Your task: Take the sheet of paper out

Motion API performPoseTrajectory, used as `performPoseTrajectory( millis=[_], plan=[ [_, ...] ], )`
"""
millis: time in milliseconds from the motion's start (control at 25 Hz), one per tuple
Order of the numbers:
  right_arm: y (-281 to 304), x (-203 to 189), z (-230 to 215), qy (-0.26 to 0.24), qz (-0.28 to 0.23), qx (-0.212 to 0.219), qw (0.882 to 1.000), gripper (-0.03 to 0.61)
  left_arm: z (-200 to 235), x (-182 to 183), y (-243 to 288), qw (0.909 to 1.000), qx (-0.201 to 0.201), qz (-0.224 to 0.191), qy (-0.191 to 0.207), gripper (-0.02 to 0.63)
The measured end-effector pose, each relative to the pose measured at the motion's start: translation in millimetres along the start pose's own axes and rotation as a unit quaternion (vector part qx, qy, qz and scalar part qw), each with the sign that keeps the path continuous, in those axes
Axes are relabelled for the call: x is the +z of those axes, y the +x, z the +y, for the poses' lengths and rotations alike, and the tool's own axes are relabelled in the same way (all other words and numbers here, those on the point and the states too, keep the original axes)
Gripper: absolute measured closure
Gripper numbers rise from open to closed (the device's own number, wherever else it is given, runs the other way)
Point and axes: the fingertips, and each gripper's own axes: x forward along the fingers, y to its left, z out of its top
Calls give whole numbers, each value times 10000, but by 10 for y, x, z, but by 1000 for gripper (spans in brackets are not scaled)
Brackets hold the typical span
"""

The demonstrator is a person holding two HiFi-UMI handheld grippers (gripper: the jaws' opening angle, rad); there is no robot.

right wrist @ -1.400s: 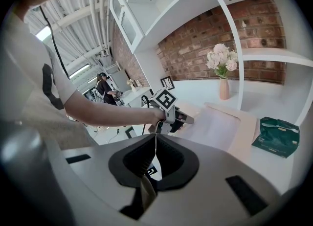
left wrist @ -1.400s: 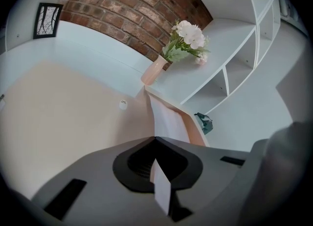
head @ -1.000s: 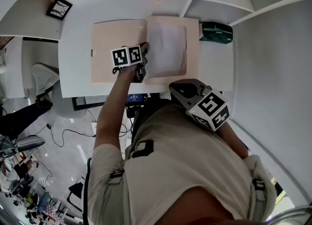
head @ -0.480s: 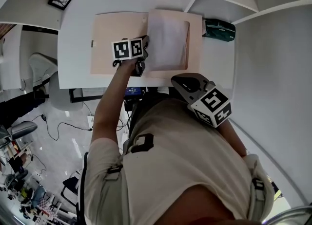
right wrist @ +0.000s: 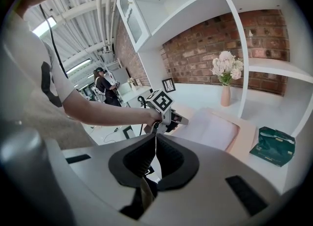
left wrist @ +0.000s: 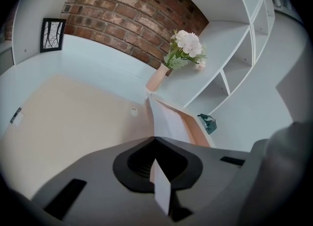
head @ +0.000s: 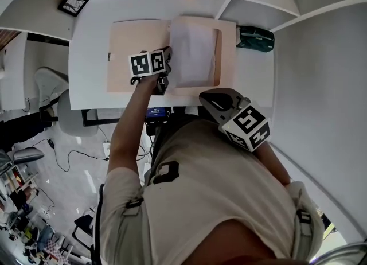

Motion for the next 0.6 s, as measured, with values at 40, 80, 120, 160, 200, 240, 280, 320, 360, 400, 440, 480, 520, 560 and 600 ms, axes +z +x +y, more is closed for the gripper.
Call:
performPoseTrajectory(
  millis=[40,80,120,160,200,240,280,320,360,400,440,480,520,560,600],
  plan=[
    [-1,4,5,-9,-9,-4,10000,552,3,-6,-7,10000,7,-3,-5,600],
    [-3,5,7,-8,-14,-10,10000,552,7,-10,-12,10000,12,-3,-10,600],
    [-5,6,9,-4,-15,-16,10000,552,11,-12,-18,10000,13,-3,-17,600],
    [-7,8,11,0,-15,-22,10000,552,16,-10,-24,10000,13,-6,-24,600],
    [-9,11,13,0,-17,-28,10000,552,20,-4,-31,10000,11,-15,-32,599],
    [-10,13,14,-1,-22,-35,10000,552,25,3,-38,10000,11,-27,-39,600],
    [-10,14,17,0,-30,-42,10000,552,31,9,-45,10000,15,-39,-40,600],
    [-10,11,20,7,-42,-51,10000,552,39,10,-52,10000,23,-47,-37,600],
    [-10,7,24,20,-58,-61,10000,552,50,12,-61,10000,35,-56,-32,600],
    [-9,5,26,30,-75,-68,9999,552,60,17,-70,10000,47,-69,-29,600],
    [-9,2,30,33,-86,-74,9999,552,70,23,-79,9999,56,-85,-30,600],
    [-11,-2,38,32,-87,-78,9999,552,75,23,-88,9999,61,-95,-33,600],
    [-15,-12,51,33,-80,-83,9999,552,77,9,-97,9999,61,-90,-37,600],
    [-19,-21,67,39,-69,-87,9999,552,78,-15,-106,10000,59,-70,-35,600],
    [-22,-25,80,42,-62,-90,9999,552,81,-35,-116,10000,60,-48,-29,600]
  ],
)
